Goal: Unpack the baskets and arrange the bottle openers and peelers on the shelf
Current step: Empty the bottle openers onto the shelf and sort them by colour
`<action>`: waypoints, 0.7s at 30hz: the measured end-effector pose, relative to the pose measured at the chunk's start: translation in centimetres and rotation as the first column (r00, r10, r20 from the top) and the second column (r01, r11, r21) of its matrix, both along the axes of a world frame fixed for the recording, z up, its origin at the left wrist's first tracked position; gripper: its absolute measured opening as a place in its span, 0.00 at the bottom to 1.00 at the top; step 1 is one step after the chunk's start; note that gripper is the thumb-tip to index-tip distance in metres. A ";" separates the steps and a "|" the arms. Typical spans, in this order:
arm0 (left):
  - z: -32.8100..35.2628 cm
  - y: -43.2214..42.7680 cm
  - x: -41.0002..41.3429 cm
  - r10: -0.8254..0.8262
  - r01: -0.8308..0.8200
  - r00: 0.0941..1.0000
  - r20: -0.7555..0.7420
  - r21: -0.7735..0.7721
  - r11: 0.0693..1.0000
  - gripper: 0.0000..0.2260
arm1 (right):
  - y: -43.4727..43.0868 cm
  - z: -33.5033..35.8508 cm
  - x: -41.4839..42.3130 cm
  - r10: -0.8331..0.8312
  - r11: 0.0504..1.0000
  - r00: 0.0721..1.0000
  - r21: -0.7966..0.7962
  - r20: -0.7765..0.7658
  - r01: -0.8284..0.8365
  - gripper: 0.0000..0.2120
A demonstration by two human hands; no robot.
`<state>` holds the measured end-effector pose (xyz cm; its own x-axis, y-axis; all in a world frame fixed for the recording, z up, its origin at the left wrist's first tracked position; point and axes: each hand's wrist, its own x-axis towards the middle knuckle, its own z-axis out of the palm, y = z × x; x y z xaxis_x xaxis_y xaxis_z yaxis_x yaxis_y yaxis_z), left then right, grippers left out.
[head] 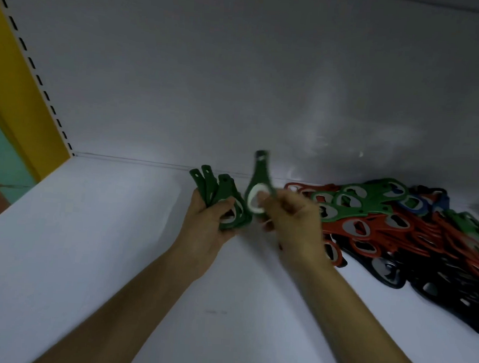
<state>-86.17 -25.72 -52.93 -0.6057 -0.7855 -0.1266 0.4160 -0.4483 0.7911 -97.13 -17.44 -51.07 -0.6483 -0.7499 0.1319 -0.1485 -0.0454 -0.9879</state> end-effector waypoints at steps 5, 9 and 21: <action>-0.2 0.5 -0.1 0.004 -0.003 1.000 0.011 -0.084 0.996 0.20 | -0.8 -1.9 2.7 0.097 0.986 0.869 0.165 -0.485 -0.018 0.13; -0.3 0.2 0.1 0.117 -0.101 0.993 0.033 -0.319 0.943 0.22 | -0.9 -1.6 3.1 0.129 0.992 0.974 0.012 -0.185 -0.129 0.16; -1.3 0.7 -0.6 0.313 0.133 0.860 0.404 -0.768 0.626 0.17 | -1.2 -2.1 2.4 0.132 0.991 0.989 0.020 -0.064 -0.131 0.14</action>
<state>-86.76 -25.01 -54.26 -0.5629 -0.7719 0.2955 -0.0925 0.4141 0.9055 -94.71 -18.64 -53.14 -0.5345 -0.8302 0.1584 -0.2066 -0.0534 -0.9770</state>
